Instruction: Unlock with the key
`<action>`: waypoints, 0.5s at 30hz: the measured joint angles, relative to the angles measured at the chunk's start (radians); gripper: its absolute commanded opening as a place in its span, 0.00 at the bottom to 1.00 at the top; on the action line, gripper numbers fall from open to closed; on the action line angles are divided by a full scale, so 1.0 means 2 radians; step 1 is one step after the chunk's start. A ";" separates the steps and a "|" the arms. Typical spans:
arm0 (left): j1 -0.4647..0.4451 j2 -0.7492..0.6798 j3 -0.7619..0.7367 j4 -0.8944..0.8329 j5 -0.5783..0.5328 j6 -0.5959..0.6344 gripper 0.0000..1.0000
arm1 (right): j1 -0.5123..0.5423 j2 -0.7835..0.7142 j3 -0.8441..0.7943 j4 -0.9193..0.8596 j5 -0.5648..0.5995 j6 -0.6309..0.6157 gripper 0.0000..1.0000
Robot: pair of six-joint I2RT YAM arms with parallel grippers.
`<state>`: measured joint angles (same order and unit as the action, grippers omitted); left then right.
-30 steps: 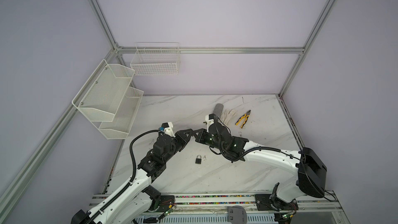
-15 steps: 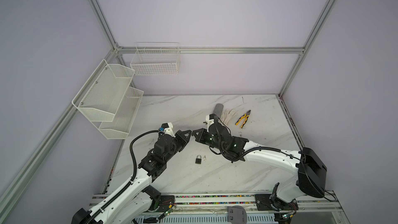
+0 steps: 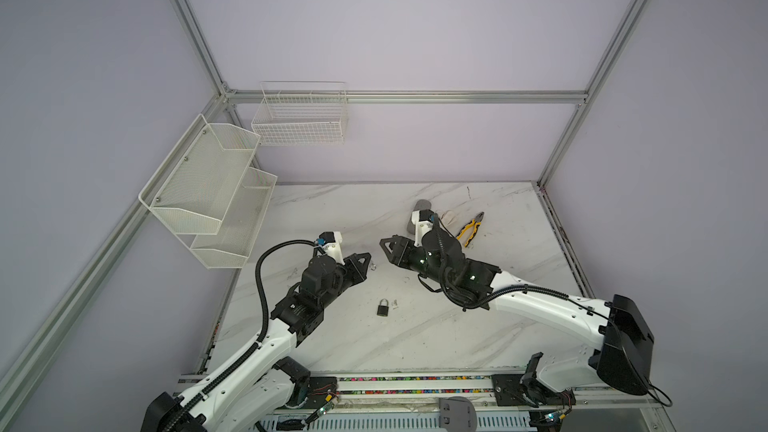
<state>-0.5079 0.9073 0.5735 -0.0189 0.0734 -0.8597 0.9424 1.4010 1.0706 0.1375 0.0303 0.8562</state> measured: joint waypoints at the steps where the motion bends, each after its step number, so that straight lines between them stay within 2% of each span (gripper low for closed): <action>1: 0.004 0.009 0.008 -0.006 0.009 0.027 0.00 | -0.012 -0.007 -0.002 0.002 -0.015 -0.014 0.44; 3: 0.009 0.023 0.023 -0.007 0.030 0.073 0.00 | -0.039 -0.023 -0.011 0.003 -0.054 -0.047 0.48; 8: 0.015 0.041 0.051 0.017 0.104 0.160 0.00 | -0.097 -0.048 -0.027 0.006 -0.167 -0.131 0.48; 12: 0.023 0.059 0.070 0.043 0.161 0.200 0.00 | -0.130 -0.049 -0.049 0.029 -0.268 -0.165 0.48; 15: 0.030 0.073 0.080 0.063 0.194 0.213 0.00 | -0.140 -0.049 -0.064 0.044 -0.318 -0.183 0.48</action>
<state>-0.4484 1.0531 0.7338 0.1078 0.4606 -0.4335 0.6624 1.3033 0.9432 0.2253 -0.6056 0.4896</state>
